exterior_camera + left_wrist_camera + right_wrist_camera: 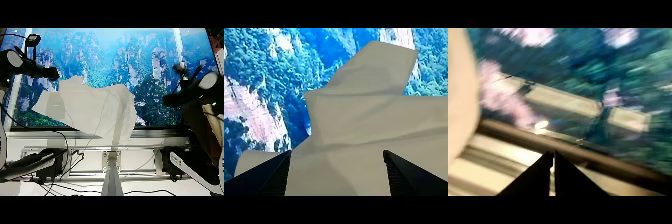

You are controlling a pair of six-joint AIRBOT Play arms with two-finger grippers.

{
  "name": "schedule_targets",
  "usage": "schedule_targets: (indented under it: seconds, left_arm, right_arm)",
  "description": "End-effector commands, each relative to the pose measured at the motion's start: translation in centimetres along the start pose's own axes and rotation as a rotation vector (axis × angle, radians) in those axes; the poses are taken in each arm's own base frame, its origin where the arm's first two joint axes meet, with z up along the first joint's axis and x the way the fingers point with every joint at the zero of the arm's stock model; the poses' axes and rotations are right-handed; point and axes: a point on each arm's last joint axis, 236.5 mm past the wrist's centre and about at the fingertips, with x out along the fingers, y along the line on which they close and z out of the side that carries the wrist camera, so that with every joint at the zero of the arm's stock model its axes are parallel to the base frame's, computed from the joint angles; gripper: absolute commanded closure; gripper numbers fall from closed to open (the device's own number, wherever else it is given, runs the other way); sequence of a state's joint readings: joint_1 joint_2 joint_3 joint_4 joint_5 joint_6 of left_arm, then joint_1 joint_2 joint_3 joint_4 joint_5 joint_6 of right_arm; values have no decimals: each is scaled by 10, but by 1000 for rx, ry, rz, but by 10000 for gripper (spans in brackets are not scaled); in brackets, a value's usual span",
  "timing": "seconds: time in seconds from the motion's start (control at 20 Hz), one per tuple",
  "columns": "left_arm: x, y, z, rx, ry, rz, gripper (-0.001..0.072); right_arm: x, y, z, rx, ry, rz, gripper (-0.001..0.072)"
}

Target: Fold the clothes and pants, and hang the long-sleeved shirts on hangers.

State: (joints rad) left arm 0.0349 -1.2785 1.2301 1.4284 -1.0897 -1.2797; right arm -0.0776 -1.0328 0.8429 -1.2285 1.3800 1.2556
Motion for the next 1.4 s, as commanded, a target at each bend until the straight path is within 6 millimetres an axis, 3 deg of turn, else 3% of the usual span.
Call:
schedule_targets:
  seconds: [0.0, 0.05, 0.2, 0.35, 0.6, 0.65, 0.75, 0.85, 0.95, 1.1, 1.25, 1.35]
  left_arm:
    - [0, 0, 0, 0, 0, 0, 85]
    - [0, 0, 0, 0, 0, 0, 85]
    - [0, 0, 0, 0, 0, 0, 85]
    - [0, 0, 0, -1, 0, 0, 85]
    - [0, 0, 0, 0, 0, 0, 85]
    - [0, 0, 0, 0, -1, 0, 85]
    - [0, 1, 3, 0, -12, 4, 85]
    - [1, 2, 6, -2, -24, 8, 86]
    - [1, 2, 7, -19, -30, 9, 85]
    - [-2, 5, 8, -27, -37, 14, 86]
    - [-19, 24, 13, -85, -70, 62, 86]
    - [-51, 55, 18, -164, -133, 145, 86]
  right_arm:
    - [66, 49, -29, 224, -7, 318, 406]
    - [80, 51, -32, 291, -27, 347, 254]
    - [108, 54, -48, 373, -30, 352, 252]
    - [124, 68, -57, 352, 15, 354, 253]
    - [154, 85, -49, 345, 17, 331, 267]
    - [154, 87, -43, 325, -2, 324, 286]
    - [145, 94, -26, 244, -42, 337, 598]
    - [130, 102, 1, 165, -102, 350, 701]
    - [105, 112, 34, 88, -179, 359, 702]
    - [48, 111, 89, -109, -350, 250, 702]
    - [-26, 86, 137, -197, -532, 40, 702]
    - [-80, 56, 160, -200, -652, -103, 702]
